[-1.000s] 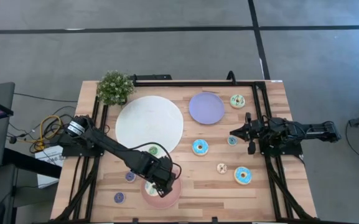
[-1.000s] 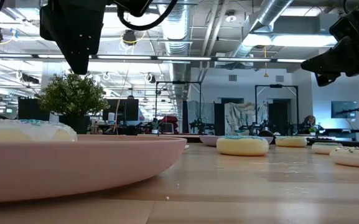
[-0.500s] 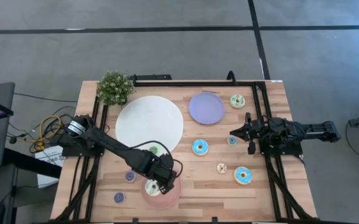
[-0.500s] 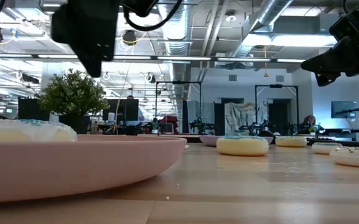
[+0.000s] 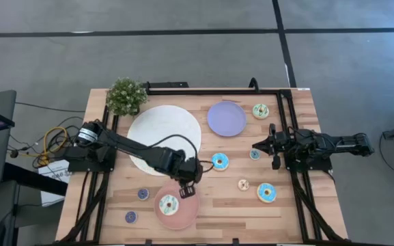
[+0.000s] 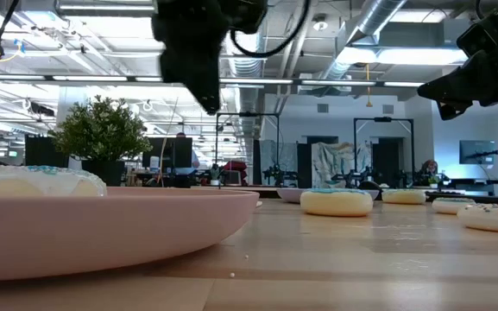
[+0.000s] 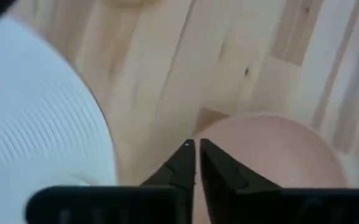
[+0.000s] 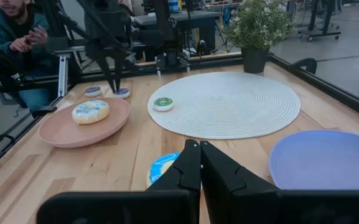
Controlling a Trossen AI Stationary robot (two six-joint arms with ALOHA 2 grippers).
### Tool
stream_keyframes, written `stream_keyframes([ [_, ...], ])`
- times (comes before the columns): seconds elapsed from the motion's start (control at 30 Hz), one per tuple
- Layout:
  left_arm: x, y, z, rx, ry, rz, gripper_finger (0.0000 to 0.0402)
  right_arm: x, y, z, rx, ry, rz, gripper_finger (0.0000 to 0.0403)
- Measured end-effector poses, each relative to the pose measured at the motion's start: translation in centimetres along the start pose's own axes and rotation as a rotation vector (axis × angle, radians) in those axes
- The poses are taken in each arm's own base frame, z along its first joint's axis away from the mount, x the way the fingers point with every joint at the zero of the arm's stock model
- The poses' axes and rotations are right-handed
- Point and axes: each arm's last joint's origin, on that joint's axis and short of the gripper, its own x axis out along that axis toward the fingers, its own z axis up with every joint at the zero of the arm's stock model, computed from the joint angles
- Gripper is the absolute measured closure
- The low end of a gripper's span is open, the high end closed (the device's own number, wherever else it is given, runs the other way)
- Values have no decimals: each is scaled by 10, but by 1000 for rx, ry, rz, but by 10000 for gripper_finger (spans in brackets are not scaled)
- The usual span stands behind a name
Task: Pick & Place donuts
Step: Put the small blue donut on the purple plate
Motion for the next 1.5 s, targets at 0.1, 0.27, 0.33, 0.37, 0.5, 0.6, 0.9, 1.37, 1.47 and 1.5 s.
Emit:
stream_keyframes([
  [0.1,1,9,11,160,-59,1,392,0,0,0,0,0,0,403],
  [0.27,1,26,36,343,-204,5,391,0,0,0,0,0,0,403],
  [0.33,0,35,46,392,-257,15,397,0,0,0,0,0,0,403],
  [0.37,0,39,50,394,-281,19,399,0,0,0,0,0,0,403],
  [0.5,-3,53,66,357,-377,-30,400,0,0,0,0,0,0,403],
  [0.6,-4,57,72,417,-410,-89,401,0,0,0,0,0,0,403],
  [0.9,-3,95,51,423,-393,-130,401,0,0,0,0,0,0,403],
  [1.37,-65,131,-51,190,-539,-28,401,0,0,0,0,0,0,403],
  [1.47,-76,131,-66,184,-567,-46,401,0,0,0,0,0,0,403],
  [1.5,-80,131,-71,186,-570,-50,402,0,0,0,0,0,0,403],
])
